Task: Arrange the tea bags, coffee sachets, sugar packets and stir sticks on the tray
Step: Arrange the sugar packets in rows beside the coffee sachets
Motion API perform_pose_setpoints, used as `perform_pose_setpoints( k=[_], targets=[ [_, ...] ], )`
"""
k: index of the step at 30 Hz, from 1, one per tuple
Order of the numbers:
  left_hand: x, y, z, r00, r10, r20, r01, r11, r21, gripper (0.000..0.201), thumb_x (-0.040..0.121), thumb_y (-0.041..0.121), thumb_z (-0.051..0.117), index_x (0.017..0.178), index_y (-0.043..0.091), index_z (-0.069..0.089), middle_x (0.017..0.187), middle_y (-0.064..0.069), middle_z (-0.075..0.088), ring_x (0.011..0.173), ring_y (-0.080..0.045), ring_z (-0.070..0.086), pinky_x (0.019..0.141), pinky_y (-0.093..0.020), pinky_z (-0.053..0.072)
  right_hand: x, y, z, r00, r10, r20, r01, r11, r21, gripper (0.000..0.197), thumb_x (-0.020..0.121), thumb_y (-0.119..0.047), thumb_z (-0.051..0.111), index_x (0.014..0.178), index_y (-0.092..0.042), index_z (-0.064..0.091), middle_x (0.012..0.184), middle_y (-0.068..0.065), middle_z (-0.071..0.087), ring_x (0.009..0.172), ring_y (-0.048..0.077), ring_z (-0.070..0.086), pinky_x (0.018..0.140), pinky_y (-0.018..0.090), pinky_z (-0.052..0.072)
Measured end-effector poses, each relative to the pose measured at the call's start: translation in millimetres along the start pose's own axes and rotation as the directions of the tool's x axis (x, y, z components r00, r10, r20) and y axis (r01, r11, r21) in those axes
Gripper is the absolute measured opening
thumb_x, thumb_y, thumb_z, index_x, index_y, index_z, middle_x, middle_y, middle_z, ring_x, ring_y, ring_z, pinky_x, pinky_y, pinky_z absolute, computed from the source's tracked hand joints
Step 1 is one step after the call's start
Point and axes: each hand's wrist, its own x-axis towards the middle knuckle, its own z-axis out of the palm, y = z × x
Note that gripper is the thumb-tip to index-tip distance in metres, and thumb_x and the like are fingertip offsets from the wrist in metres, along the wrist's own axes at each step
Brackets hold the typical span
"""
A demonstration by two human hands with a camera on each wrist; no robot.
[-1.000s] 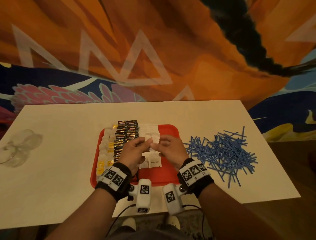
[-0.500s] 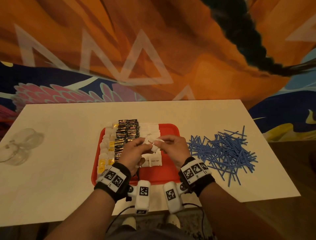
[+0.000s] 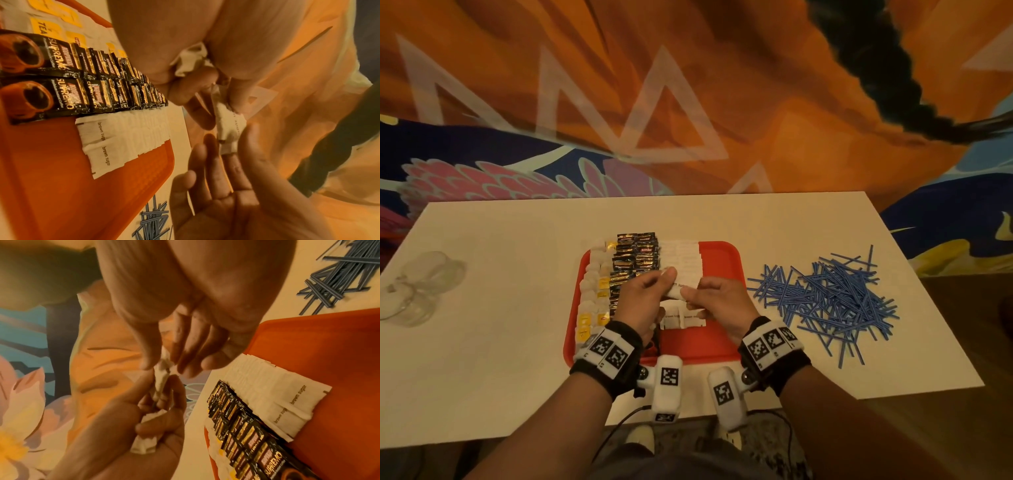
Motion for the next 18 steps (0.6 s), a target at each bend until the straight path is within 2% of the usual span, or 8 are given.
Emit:
perform_pose_setpoints(
  k=[1, 3, 5, 7, 10, 13, 16, 18],
  targets=[
    [1.2, -1.2, -0.2, 1.000, 0.014, -0.013, -0.014, 1.000, 0.012, 0.016, 0.094, 0.026, 0.067, 0.098, 0.011, 0.074, 0.075, -0.003, 0.063, 0.047, -0.007, 0.046, 0.038, -0.020, 0.034, 1.2, 2.6, 1.9, 1.000, -0.007, 0.000, 0.007, 1.000, -0.012, 0.026, 0.082, -0.016, 0.078, 0.099, 0.002, 0.069, 0.080, 0.004, 0.073, 0.069, 0.012, 0.067, 0.059, 0.022, 0.051],
    [4.5, -4.0, -1.2, 0.997, 0.053, -0.054, -0.050, 0.998, 0.047, 0.013, 0.094, 0.024, 0.068, 0.091, 0.014, 0.075, 0.065, 0.005, 0.062, 0.043, -0.003, 0.045, 0.041, -0.021, 0.036, 4.1, 5.8, 5.0, 0.999, -0.005, -0.045, 0.004, 1.000, -0.013, 0.024, 0.082, -0.014, 0.077, 0.098, 0.002, 0.068, 0.079, 0.005, 0.073, 0.064, 0.011, 0.067, 0.058, 0.021, 0.051],
    [8.6, -8.2, -3.9, 0.990, 0.112, -0.088, -0.102, 0.989, 0.110, 0.013, 0.093, 0.024, 0.068, 0.085, 0.016, 0.074, 0.057, 0.013, 0.061, 0.040, 0.001, 0.044, 0.046, -0.021, 0.037, 7.9, 10.3, 6.2, 0.997, 0.006, -0.074, -0.007, 1.000, -0.010, 0.019, 0.082, -0.013, 0.078, 0.095, -0.005, 0.066, 0.079, 0.006, 0.073, 0.060, 0.009, 0.066, 0.058, 0.021, 0.051],
    [11.6, -12.9, -9.0, 0.981, 0.152, -0.125, -0.132, 0.979, 0.154, 0.016, 0.094, 0.024, 0.068, 0.081, 0.016, 0.073, 0.058, 0.011, 0.062, 0.043, 0.001, 0.048, 0.046, -0.019, 0.037, 13.3, 16.5, 4.7, 0.995, 0.031, -0.094, -0.033, 0.999, -0.012, 0.017, 0.082, -0.012, 0.078, 0.090, -0.012, 0.063, 0.077, 0.005, 0.072, 0.059, 0.009, 0.066, 0.057, 0.021, 0.050],
    [15.5, -19.8, -21.7, 0.982, 0.062, -0.178, -0.043, 0.993, 0.110, 0.018, 0.095, 0.029, 0.066, 0.084, 0.015, 0.071, 0.070, 0.001, 0.069, 0.060, -0.008, 0.061, 0.044, -0.015, 0.040, 25.2, 33.1, -3.7, 0.988, 0.092, -0.126, -0.099, 0.994, -0.054, 0.024, 0.082, -0.014, 0.078, 0.101, -0.007, 0.064, 0.080, 0.006, 0.072, 0.060, 0.007, 0.065, 0.062, 0.023, 0.052],
    [15.0, -25.0, -36.9, 0.983, -0.052, -0.174, 0.067, 0.994, 0.081, 0.022, 0.096, 0.036, 0.063, 0.093, 0.015, 0.070, 0.076, 0.000, 0.071, 0.066, -0.011, 0.064, 0.046, -0.019, 0.040, 34.3, 55.3, -12.6, 0.981, 0.134, -0.142, -0.167, 0.952, -0.255, 0.031, 0.084, -0.022, 0.076, 0.111, -0.008, 0.066, 0.082, 0.003, 0.073, 0.064, 0.004, 0.062, 0.071, 0.023, 0.049],
    [11.9, -29.0, -52.0, 0.980, -0.118, -0.163, 0.131, 0.989, 0.074, 0.022, 0.098, 0.035, 0.060, 0.097, 0.016, 0.070, 0.077, 0.001, 0.070, 0.064, -0.009, 0.063, 0.042, -0.019, 0.038, 41.4, 74.4, -13.1, 0.975, 0.195, -0.108, -0.223, 0.863, -0.454, 0.034, 0.088, -0.029, 0.071, 0.118, -0.013, 0.065, 0.092, -0.001, 0.073, 0.074, 0.001, 0.059, 0.062, 0.016, 0.041],
    [8.3, -30.4, -60.6, 0.976, -0.141, -0.164, 0.153, 0.986, 0.061, 0.022, 0.099, 0.033, 0.059, 0.099, 0.015, 0.070, 0.077, 0.001, 0.070, 0.065, -0.011, 0.062, 0.043, -0.020, 0.037, 46.1, 83.1, -9.3, 0.969, 0.227, -0.099, -0.245, 0.816, -0.523, 0.036, 0.089, -0.030, 0.070, 0.120, -0.013, 0.065, 0.106, -0.002, 0.069, 0.083, 0.004, 0.058, 0.065, 0.014, 0.039]
  ],
)
